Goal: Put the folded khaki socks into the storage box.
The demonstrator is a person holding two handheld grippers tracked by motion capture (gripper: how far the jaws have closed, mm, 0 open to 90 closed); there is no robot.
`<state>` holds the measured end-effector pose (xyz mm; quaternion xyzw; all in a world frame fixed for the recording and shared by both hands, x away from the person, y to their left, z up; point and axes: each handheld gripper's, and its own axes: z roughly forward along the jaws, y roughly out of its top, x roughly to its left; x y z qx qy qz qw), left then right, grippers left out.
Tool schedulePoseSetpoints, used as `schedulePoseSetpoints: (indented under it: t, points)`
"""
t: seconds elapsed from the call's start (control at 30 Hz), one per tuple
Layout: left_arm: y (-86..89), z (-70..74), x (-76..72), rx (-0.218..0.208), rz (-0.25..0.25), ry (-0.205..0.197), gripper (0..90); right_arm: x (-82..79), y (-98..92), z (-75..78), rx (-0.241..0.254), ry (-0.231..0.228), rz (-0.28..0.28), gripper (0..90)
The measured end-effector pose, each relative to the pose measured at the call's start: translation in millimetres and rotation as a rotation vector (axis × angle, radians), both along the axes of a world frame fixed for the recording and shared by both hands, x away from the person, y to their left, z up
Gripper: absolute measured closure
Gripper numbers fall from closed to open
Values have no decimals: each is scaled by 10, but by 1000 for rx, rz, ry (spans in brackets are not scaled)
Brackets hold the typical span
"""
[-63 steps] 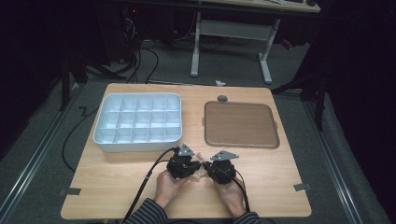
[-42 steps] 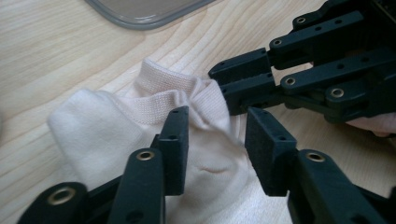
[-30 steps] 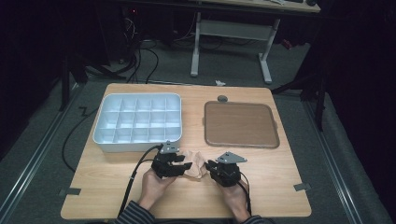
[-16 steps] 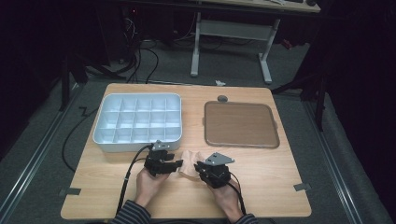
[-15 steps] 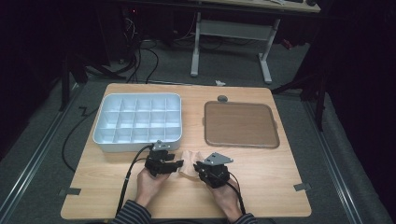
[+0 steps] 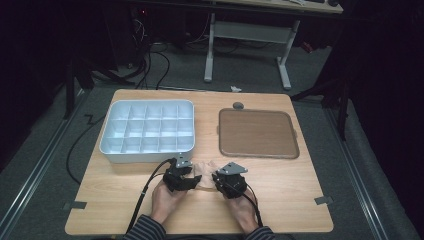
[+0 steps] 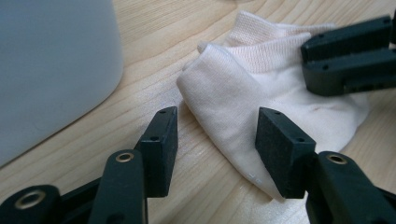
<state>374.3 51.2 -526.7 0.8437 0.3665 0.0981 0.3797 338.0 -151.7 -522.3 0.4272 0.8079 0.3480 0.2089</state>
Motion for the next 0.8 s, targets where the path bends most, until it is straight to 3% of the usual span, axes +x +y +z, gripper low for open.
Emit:
schedulePoseSetpoints:
  t: [0.2, 0.37, 0.7, 0.8]
  points:
    - [-2, -2, 1, 5, 2, -5, 470, 2, -67, -18, 1, 3, -23, 770]
    - [1, -9, -9, 1, 9, -9, 462, -1, -61, -41, -14, -8, -15, 769]
    - [9, -11, -17, 1, 12, -10, 455, 5, -76, -52, 7, 0, -17, 765]
    - [12, -2, -11, -2, 16, 3, 455, 2, -75, -52, 2, -4, -12, 762]
